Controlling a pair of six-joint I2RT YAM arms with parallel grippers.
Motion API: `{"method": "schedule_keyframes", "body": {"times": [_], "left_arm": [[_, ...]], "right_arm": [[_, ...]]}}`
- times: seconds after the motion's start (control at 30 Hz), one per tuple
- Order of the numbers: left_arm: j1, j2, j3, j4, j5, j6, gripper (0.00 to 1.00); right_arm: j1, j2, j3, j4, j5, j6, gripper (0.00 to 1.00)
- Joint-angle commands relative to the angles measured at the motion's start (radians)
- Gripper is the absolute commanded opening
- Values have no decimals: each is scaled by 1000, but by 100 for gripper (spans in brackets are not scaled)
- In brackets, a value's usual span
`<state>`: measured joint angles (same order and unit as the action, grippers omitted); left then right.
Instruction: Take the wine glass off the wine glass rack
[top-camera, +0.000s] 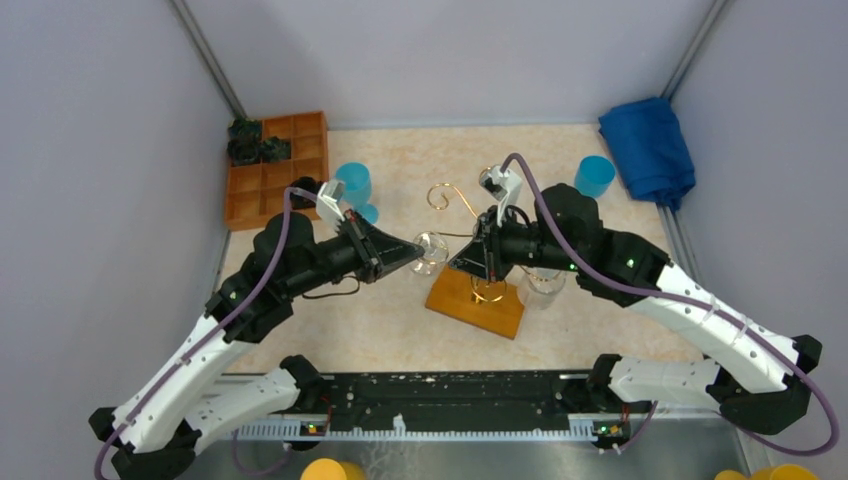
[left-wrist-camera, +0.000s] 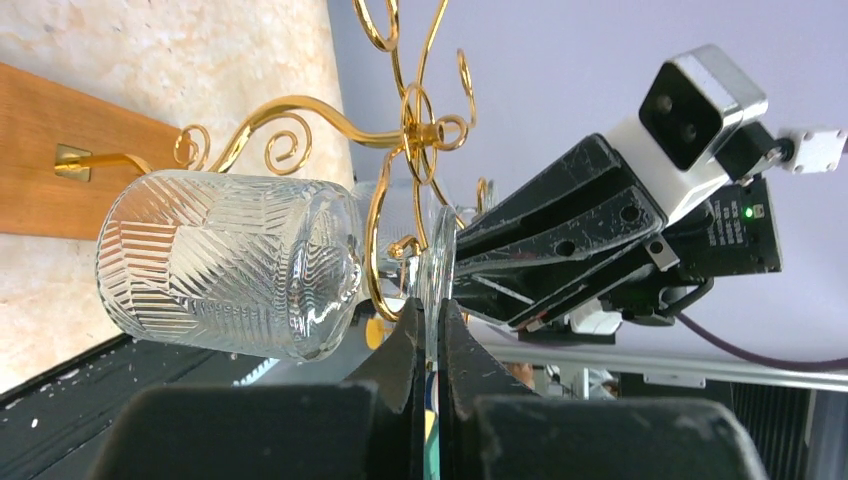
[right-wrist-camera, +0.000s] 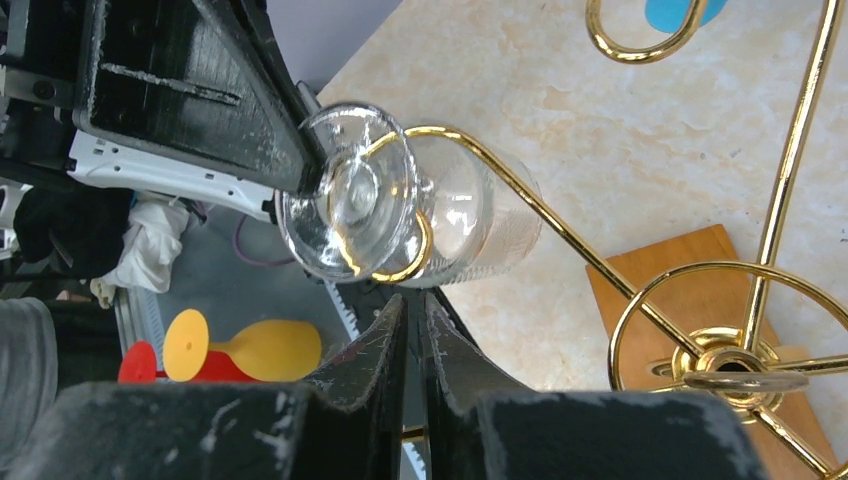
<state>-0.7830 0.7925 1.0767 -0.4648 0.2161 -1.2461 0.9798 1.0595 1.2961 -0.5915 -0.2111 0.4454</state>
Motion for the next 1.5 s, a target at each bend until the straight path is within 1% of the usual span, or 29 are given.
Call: {"method": "schedule_keyframes", "body": {"times": [0.0,0.23,0.4,0.67,0.83,1.03,1.33,1.47], "left_arm": [[6,-23,39,30,-123,-89,0],[5,-12,32,49,-148,-82,0],[5,26,61,67,-160,-55,0],[5,101,81,136,-96,-46,0],[4,136,113,131,-21,-49,0],[-12,137,86,138,37,-70,0],[-73,145,67,132,49,-79,0],[-90,129,66,98,23,-75,0]], "right_arm": [[9,-21,32,19,-16,-22,9],[9,-24,26,23,-19,-21,8],[10,-31,27,15,-11,-22,8],[10,-60,13,10,4,-18,8],[10,-71,10,8,11,-19,8],[9,-71,0,19,12,-19,8],[10,-55,22,9,18,-28,8],[9,-53,24,7,20,-27,8]]}}
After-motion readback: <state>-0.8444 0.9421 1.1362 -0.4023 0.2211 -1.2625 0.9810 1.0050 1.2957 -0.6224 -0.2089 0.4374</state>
